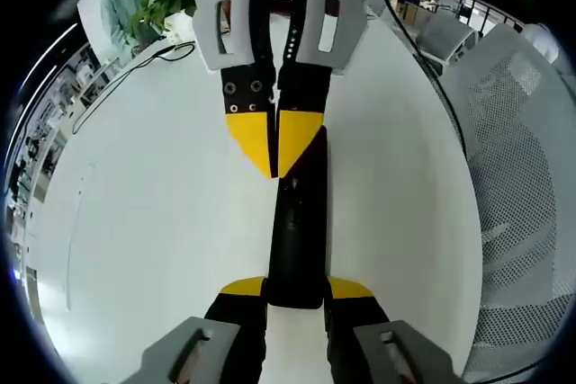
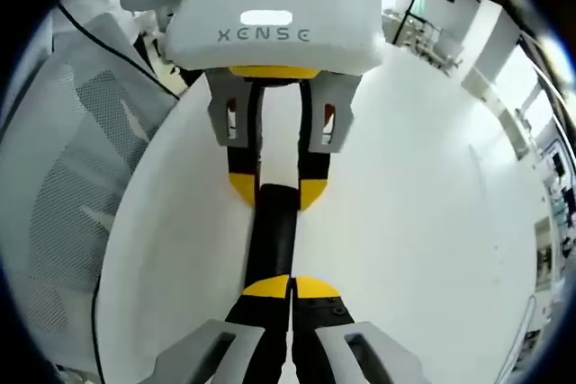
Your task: Press the specified remote control buttons in sequence, fully releasing each button before pressing the next.
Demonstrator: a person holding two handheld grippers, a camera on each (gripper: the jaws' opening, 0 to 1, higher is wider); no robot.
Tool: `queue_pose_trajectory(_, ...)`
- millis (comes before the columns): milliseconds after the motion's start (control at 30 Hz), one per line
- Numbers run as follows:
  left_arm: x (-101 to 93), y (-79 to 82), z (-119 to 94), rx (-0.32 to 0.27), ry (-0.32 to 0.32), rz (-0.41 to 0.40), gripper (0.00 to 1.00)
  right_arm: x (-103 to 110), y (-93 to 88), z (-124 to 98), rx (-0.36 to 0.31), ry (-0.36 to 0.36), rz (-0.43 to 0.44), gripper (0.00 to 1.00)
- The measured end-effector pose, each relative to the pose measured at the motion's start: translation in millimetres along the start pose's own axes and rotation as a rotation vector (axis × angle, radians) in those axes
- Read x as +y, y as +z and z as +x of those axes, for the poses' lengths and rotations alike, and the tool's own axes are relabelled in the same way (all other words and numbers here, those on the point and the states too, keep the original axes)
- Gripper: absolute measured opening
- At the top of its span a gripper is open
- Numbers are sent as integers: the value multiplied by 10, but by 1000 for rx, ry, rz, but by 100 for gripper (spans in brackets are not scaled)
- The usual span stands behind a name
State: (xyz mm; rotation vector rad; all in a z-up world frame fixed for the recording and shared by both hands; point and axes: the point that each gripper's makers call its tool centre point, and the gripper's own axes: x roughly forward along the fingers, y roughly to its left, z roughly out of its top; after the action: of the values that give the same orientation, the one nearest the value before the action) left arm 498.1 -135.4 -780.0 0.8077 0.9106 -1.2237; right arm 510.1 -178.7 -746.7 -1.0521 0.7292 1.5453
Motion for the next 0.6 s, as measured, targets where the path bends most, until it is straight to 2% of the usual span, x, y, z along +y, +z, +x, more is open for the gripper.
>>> queue_pose_trajectory(600, -3, 7, 3, 3, 2, 2, 23, 38, 97, -131, -8, -15, -31, 0)
